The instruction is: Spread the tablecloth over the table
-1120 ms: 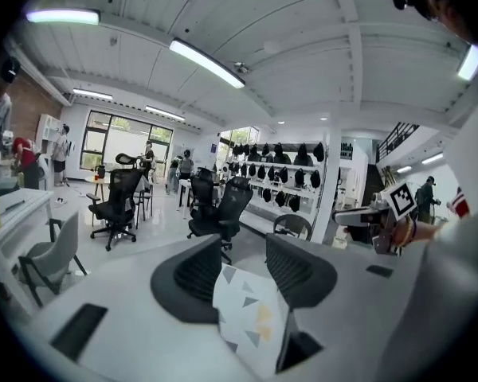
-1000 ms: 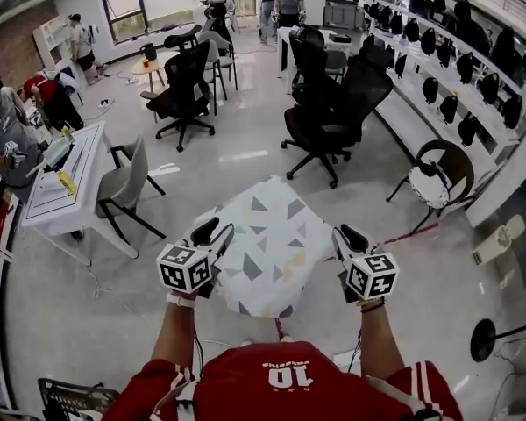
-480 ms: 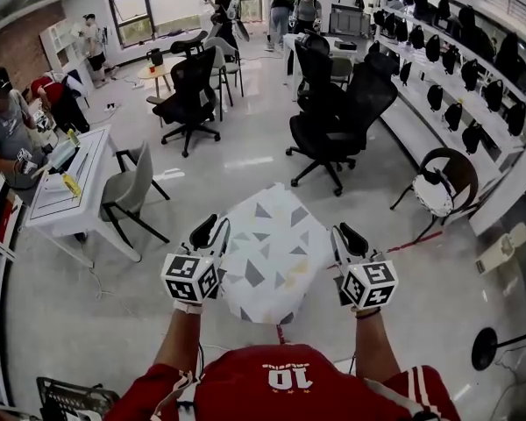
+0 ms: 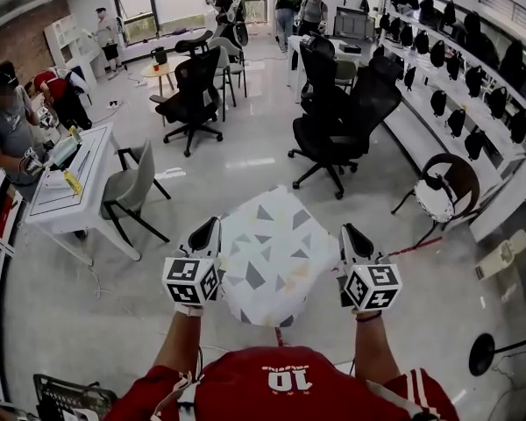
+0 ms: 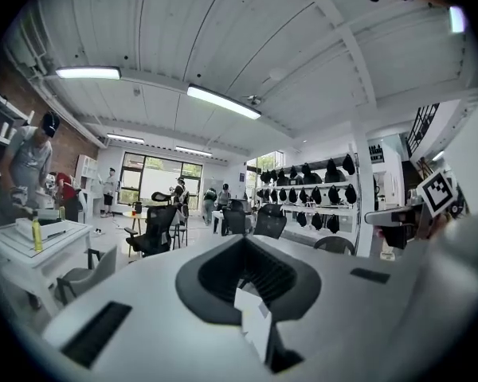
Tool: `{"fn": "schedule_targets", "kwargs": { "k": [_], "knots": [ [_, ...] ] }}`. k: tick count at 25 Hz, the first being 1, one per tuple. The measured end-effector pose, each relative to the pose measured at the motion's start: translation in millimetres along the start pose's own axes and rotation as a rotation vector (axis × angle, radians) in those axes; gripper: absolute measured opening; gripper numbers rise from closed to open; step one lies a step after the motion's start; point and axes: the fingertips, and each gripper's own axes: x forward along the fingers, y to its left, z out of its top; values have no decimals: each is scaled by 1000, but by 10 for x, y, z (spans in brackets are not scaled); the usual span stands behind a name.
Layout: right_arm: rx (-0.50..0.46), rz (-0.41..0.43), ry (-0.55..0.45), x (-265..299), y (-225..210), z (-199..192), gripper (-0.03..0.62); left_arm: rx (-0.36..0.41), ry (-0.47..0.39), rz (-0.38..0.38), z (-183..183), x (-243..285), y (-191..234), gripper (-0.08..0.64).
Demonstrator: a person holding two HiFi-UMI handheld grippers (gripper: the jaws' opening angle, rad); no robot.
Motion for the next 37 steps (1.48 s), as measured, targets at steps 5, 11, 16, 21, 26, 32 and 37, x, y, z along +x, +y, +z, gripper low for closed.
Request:
{"fn": "schedule_targets", "kwargs": {
  "k": [5, 11, 16, 21, 26, 32, 37],
  "knots": [
    [-18, -44, 6, -10, -52, 17, 23, -15, -1, 5, 15, -5, 29, 9],
    [-25, -79, -2, -57, -98, -2, 15, -2, -2, -9, -11, -8, -16, 9],
    [-28, -95, -4, -90, -118, 1, 15, 0, -2, -14, -7, -4, -35, 9],
    [-26, -97, -2, -110, -133, -10, 15, 5, 2, -17, -8, 4, -59, 9],
    [-20, -93, -2, -107, -136, -25, 15, 11, 9, -16, -41, 6, -58, 9],
    [-21, -85, 4, -91, -136, -45, 15, 9, 14, -13, -63, 21, -59, 9],
    [-25, -82, 8, -100, -120, -51, 15, 12, 17, -17, -70, 13, -61, 9]
  ]
}}
